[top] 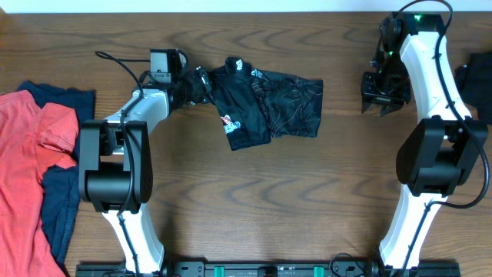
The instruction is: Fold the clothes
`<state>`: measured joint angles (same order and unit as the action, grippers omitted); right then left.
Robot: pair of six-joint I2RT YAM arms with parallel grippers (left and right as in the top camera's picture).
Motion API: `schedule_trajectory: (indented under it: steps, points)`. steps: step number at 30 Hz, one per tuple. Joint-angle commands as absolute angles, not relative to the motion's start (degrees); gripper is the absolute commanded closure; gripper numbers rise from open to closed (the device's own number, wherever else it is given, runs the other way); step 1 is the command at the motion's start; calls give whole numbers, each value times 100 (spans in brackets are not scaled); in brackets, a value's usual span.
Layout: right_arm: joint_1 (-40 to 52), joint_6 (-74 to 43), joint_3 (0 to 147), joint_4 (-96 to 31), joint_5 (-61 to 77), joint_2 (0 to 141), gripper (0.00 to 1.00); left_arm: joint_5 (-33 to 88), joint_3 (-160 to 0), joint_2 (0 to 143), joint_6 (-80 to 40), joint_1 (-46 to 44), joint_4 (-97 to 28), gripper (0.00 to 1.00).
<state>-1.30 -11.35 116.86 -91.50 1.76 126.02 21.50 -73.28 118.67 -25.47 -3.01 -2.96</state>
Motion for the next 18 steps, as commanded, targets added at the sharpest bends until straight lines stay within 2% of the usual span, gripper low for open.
schedule_trajectory:
  steps: [1, 7, 14, 18]
  points:
    - [-143, -1177, 11684, -9157, 239, 12484, 58, 2613, -7306, 12379, -2578, -298, -270, 6]
    - [-143, -1177, 11684, -9131, 287, 12484, 58, 3518, -7306, 12529, -2707, -368, -3, 7]
    - [-143, -1221, 11684, -9083, 351, 12484, 58, 4501, -7308, 12529, -2700, -668, 32, 16]
    - [-143, -1219, 11684, -9087, 349, 12484, 59, 5006, -7308, 12529, -2700, -902, 56, 33]
